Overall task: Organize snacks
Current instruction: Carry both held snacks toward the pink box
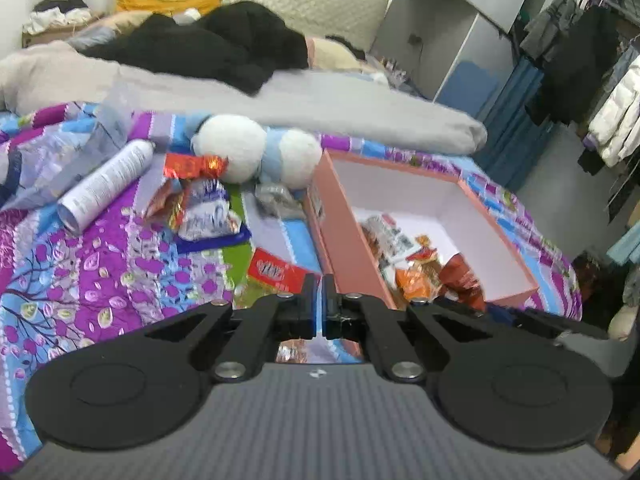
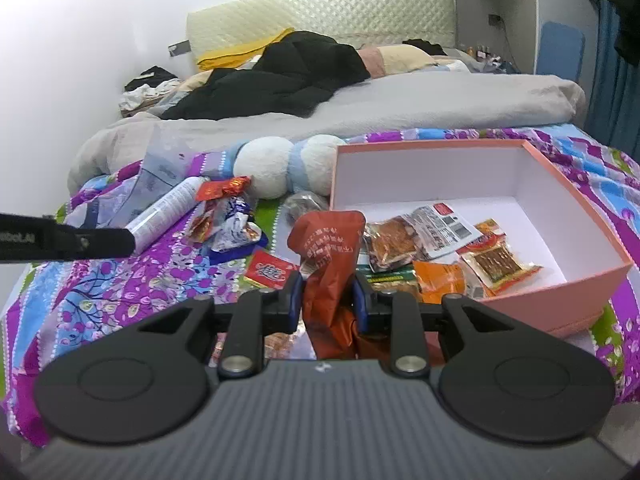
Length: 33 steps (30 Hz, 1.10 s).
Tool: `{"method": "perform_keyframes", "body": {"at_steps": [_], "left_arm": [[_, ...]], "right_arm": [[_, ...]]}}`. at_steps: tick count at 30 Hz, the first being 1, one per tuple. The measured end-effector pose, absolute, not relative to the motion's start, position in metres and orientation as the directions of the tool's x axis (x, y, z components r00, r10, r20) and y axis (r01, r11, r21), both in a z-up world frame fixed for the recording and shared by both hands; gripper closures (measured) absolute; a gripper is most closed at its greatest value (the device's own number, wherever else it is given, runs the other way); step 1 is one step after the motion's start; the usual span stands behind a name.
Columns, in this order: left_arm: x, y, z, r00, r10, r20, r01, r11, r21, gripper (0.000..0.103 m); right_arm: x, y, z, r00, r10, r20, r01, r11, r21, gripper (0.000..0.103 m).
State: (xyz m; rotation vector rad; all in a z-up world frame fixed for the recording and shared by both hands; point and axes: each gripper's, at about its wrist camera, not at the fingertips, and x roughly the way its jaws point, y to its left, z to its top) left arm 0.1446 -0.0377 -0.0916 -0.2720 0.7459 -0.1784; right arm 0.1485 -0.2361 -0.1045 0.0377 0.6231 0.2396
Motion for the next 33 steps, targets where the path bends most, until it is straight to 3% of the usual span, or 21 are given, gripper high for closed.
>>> {"method": "perform_keyframes", "body": {"at_steps": [7, 9, 11, 13, 17, 25, 28, 33], "left_arm": [[0.171, -0.035, -0.156, 0.605, -0.256, -0.754, 0.059, 0.959, -0.278, 0.098], [0.179, -0.033, -0.175, 0.571, -0.261, -0.778, 0.056, 0.958, -0.281, 0.084], [0.188, -0.032, -0.193, 0.541, -0.261, -0.800, 0.056, 0.960, -0.275, 0.040], [0.195, -0.032, -0.208, 0.536, -0.257, -0.804, 0.067, 0.962, -0.263, 0.024], [0.216, -0.039, -0.230, 0.499, -0.243, -0.832, 0.094, 0.969, -0.227, 0.014], [0.252, -0.067, -0.266, 0.447, -0.151, -0.882, 0.140, 0.985, -0.098, 0.012], [0.257, -0.075, -0.278, 0.428, -0.134, -0.894, 0.156, 0.985, -0.074, 0.003], [0.258, -0.083, -0.287, 0.426, -0.117, -0.897, 0.186, 0.982, -0.040, 0.003]], "right_arm": [[0.152, -0.251, -0.117, 0.770, 0.218, -0.599, -0.180, 0.976, 0.124, 0.073], [0.155, -0.257, -0.118, 0.769, 0.214, -0.602, -0.169, 0.977, 0.131, 0.073], [0.157, -0.263, -0.120, 0.768, 0.207, -0.606, -0.154, 0.978, 0.140, 0.073], [0.159, -0.267, -0.121, 0.767, 0.198, -0.610, -0.143, 0.980, 0.139, 0.073], [0.162, -0.273, -0.124, 0.763, 0.182, -0.620, -0.122, 0.983, 0.137, 0.073], [0.168, -0.274, -0.131, 0.749, 0.181, -0.637, -0.121, 0.983, 0.137, 0.073], [0.171, -0.272, -0.133, 0.744, 0.187, -0.641, -0.128, 0.982, 0.138, 0.073], [0.173, -0.271, -0.135, 0.738, 0.199, -0.644, -0.139, 0.980, 0.144, 0.073]]}}
